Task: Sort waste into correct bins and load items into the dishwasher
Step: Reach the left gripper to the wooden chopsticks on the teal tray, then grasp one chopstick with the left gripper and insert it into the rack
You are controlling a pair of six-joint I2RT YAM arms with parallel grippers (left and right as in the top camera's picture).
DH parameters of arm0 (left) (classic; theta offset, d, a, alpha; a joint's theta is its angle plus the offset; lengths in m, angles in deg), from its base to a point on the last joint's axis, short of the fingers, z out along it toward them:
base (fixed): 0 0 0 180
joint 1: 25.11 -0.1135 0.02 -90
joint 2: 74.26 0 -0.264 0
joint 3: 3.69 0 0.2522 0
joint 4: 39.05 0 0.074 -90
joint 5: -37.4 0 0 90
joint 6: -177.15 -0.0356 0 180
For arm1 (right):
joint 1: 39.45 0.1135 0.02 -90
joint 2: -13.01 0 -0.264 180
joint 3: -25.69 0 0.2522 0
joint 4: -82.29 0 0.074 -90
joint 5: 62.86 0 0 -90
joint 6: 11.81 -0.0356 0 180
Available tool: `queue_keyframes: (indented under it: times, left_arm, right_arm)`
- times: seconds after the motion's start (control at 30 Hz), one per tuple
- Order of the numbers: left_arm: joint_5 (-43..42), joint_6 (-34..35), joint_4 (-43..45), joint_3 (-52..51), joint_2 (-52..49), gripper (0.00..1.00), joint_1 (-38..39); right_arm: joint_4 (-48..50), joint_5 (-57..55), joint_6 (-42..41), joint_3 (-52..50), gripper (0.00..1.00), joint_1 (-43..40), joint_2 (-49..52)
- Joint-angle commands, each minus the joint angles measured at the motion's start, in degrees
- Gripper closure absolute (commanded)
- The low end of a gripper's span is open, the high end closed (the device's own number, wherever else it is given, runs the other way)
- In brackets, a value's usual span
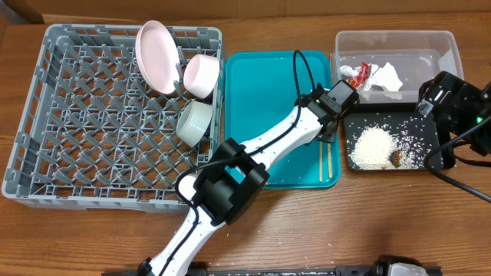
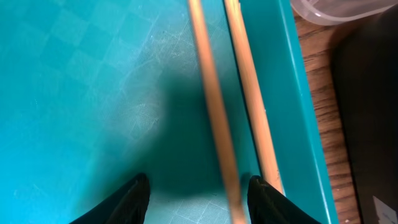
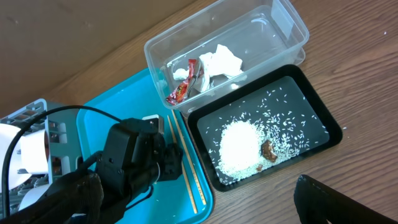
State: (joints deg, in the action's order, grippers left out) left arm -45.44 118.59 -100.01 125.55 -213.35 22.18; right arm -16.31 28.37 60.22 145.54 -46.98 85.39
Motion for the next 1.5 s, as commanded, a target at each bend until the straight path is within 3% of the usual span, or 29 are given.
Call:
queue_keyframes:
  times: [0.0,0.07,0.17,0.3,0.4,0.63,0.83,0.93,1.1,1.33,1.47]
  left_arm:
    - [0.3,0.9,-0.1,0.0,-2.2,0.49,0.9]
    - [0.3,0.9,-0.6,0.0,-3.1,0.54,1.0]
    - [0.4,0.8,-1.6,0.0,-3.7,0.94,1.1]
    - [1.0,-1.5,-3.1,1.9,-3.4,0.96,0.0]
    - [3.2,-2.8,-10.0,8.3,-1.5,0.96,-2.6]
    - [3.5,-13.1,-32.2,32.4,9.2,0.96,-12.7]
    - [3.8,-15.2,-49.7,35.1,21.1,0.96,-24.5]
    - [-4.7,-21.7,-49.6,29.2,28.2,0.96,-31.8]
    - [1.0,-23.7,-48.9,8.8,39.2,0.96,-41.2]
    - [1.3,-32.9,-31.9,-11.4,40.0,0.96,-45.1]
    - [1.5,-32.6,-22.1,-21.9,40.0,0.96,-45.1]
  right_arm:
    - [0.3,-0.3,0.0,0.9,0.00,-0.4,-0.2]
    - [0.3,-0.3,0.0,0.9,0.00,-0.4,-0.2]
    - [0.3,-0.3,0.0,0.9,0.00,-0.4,-0.2]
    - [0.3,-0.3,0.0,0.9,0.00,-0.4,-0.2]
    - [0.3,-0.3,0.0,0.9,0.00,-0.4,-0.2]
    - [0.3,-0.3,0.0,0.9,0.00,-0.4,-0.2]
    - [0.3,-0.3,0.0,0.9,0.00,-0.4,-0.2]
    - [0.3,-0.3,0.0,0.9,0.00,-0.4,-0.2]
    - [0.3,-0.3,0.0,0.9,0.00,-0.4,-0.2]
    - [0.3,-0.3,0.0,0.9,0.00,-0.4,-0.2]
    - [0.3,-0.3,0.0,0.9,0.00,-0.4,-0.2]
